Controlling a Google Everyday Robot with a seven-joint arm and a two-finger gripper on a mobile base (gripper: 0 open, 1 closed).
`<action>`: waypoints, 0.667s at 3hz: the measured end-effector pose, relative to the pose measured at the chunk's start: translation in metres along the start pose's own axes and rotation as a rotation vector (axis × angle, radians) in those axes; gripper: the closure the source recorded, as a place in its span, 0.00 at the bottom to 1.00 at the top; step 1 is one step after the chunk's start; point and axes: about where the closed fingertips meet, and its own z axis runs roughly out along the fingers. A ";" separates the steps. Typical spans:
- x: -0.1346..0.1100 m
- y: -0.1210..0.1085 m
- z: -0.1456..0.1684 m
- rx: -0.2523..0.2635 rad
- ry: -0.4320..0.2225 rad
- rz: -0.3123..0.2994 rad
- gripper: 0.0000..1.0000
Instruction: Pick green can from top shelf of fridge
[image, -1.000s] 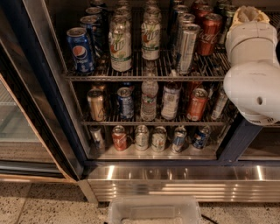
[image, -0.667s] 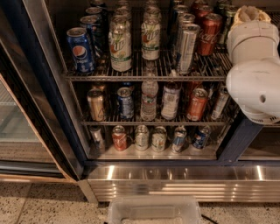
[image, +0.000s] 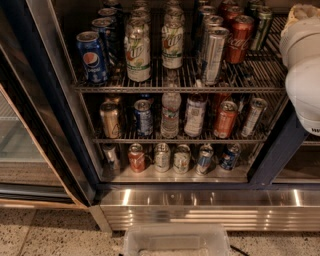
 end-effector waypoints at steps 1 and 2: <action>0.000 0.000 0.000 -0.001 0.001 0.000 1.00; 0.019 0.008 -0.003 -0.032 0.058 -0.016 1.00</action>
Offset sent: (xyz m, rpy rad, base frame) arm 0.0023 0.0122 -0.0490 -0.0060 0.1554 0.0514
